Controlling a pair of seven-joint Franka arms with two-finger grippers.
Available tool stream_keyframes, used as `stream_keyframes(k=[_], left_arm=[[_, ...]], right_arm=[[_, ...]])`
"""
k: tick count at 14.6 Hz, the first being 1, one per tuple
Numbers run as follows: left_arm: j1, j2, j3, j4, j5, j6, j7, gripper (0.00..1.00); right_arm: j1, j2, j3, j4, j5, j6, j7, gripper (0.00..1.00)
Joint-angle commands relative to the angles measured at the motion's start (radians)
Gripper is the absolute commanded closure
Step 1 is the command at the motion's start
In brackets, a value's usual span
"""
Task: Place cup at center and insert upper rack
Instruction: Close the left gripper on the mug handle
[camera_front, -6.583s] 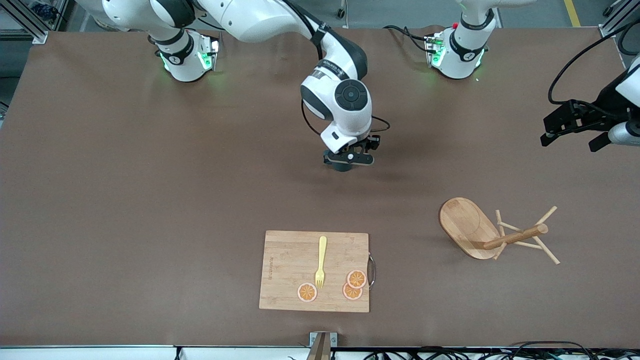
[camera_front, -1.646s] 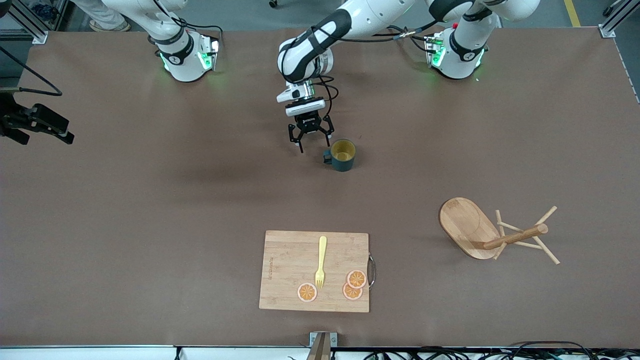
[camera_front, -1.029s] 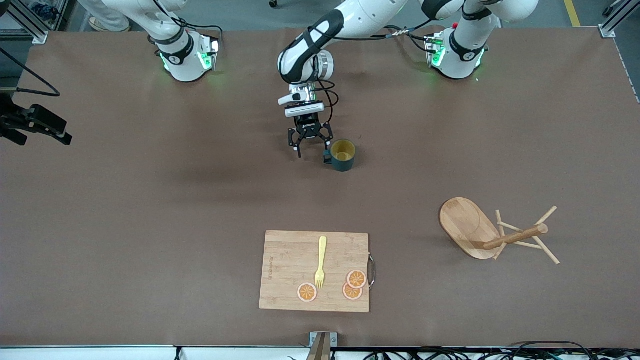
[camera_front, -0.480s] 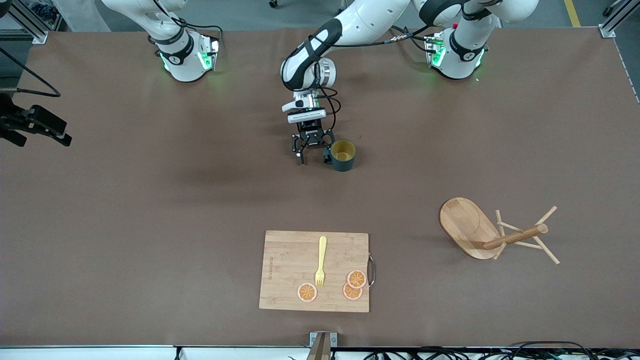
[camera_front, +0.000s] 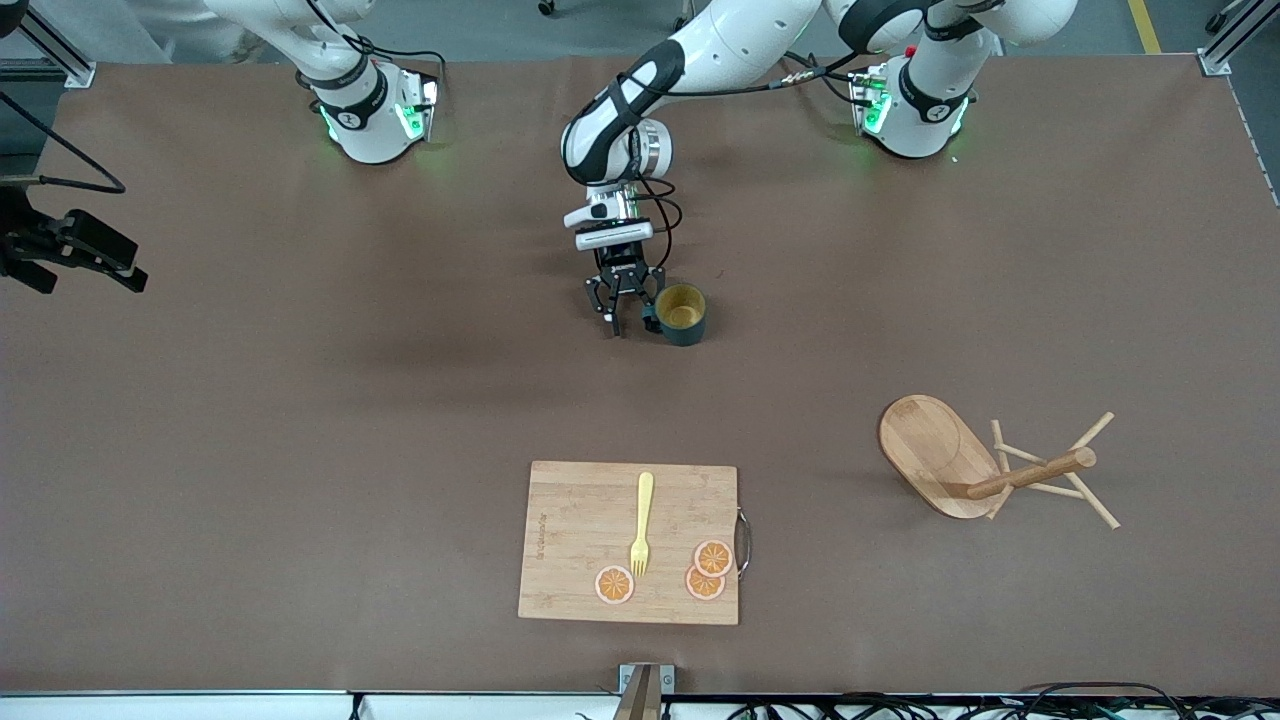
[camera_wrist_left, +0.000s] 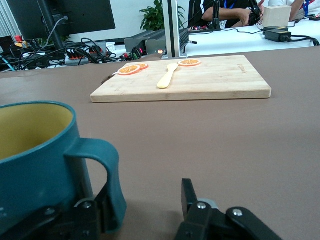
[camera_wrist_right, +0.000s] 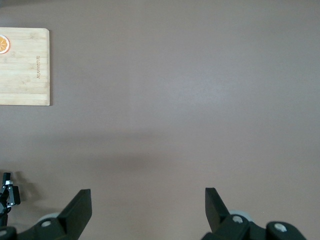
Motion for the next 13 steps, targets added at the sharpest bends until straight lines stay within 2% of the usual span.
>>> stream_keyframes(k=[1, 6, 13], left_arm=[[-0.006, 0.012, 0.007, 0.018, 0.018, -0.008, -0.013, 0.55], [-0.002, 0.004, 0.005, 0.016, 0.017, 0.0, -0.027, 0.72], [0.043, -0.046, -0.005, 0.018, -0.06, 0.108, -0.018, 0.97]], right_arm=[[-0.008, -0.013, 0.013, -0.014, -0.015, 0.0, -0.005, 0.0], [-0.009, -0.013, 0.013, -0.017, -0.015, 0.001, -0.005, 0.0], [-0.009, -0.013, 0.013, -0.017, -0.015, 0.001, -0.005, 0.0]])
